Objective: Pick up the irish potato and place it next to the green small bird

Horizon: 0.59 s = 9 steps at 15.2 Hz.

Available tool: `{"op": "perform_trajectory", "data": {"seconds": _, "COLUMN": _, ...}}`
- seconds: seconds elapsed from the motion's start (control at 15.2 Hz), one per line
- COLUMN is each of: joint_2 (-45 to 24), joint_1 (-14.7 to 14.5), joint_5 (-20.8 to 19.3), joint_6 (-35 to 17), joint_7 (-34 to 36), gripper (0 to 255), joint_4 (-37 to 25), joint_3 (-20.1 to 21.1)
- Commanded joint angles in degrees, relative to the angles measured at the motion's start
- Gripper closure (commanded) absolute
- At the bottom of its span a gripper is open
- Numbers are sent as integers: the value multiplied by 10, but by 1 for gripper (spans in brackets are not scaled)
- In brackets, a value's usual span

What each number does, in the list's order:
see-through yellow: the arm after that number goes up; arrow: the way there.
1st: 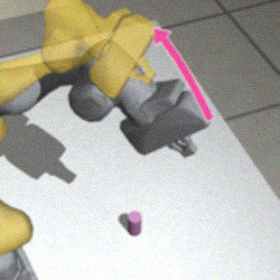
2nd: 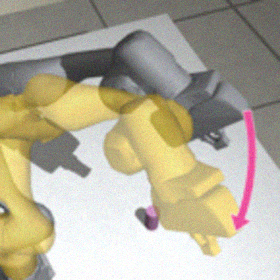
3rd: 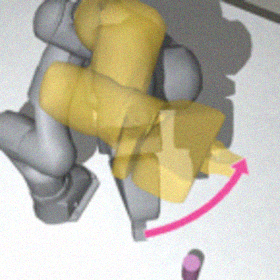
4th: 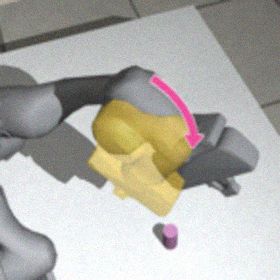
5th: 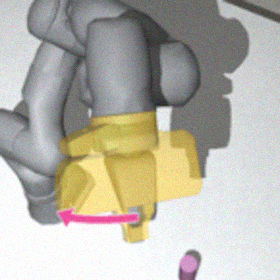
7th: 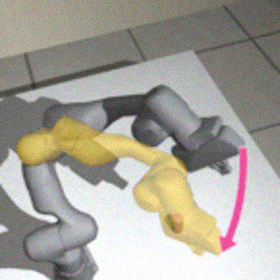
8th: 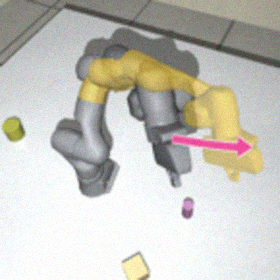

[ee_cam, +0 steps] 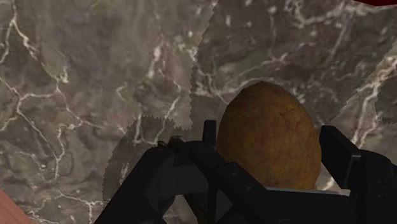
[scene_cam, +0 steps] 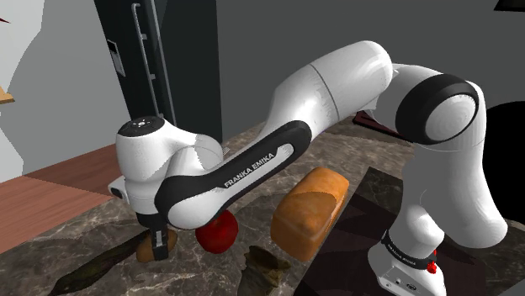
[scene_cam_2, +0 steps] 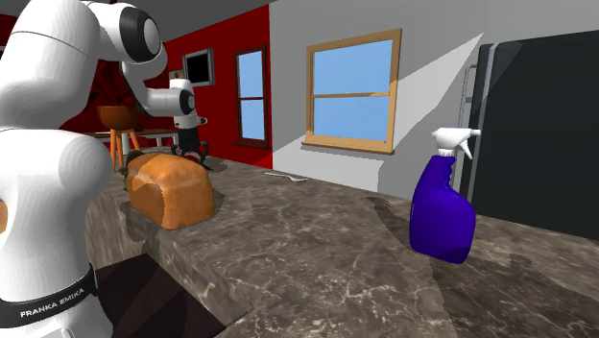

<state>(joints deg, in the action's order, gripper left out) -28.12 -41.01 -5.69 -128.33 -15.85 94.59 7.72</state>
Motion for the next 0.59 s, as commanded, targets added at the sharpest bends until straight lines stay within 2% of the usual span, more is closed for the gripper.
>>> {"op": "perform_trajectory", "data": {"seconds": 0.0, "joint_2": -1, "joint_1": 0, "joint_5": 0, "joint_6": -2, "joint_7": 0, "gripper": 255, "joint_4": 0, "joint_3": 0}}
{"op": "perform_trajectory", "data": {"seconds": 0.33, "joint_2": -1, "joint_1": 0, "joint_5": 0, "joint_6": -2, "joint_7": 0, "gripper": 255, "joint_4": 0, "joint_3": 0}}
{"op": "perform_trajectory", "data": {"seconds": 0.4, "joint_2": -1, "joint_1": 0, "joint_5": 0, "joint_6": -2, "joint_7": 0, "gripper": 0, "joint_4": 0, "joint_3": 0}}
{"op": "perform_trajectory", "data": {"seconds": 0.53, "joint_2": -1, "joint_1": 0, "joint_5": 0, "joint_6": -2, "joint_7": 0, "gripper": 0, "joint_4": 0, "joint_3": 0}}
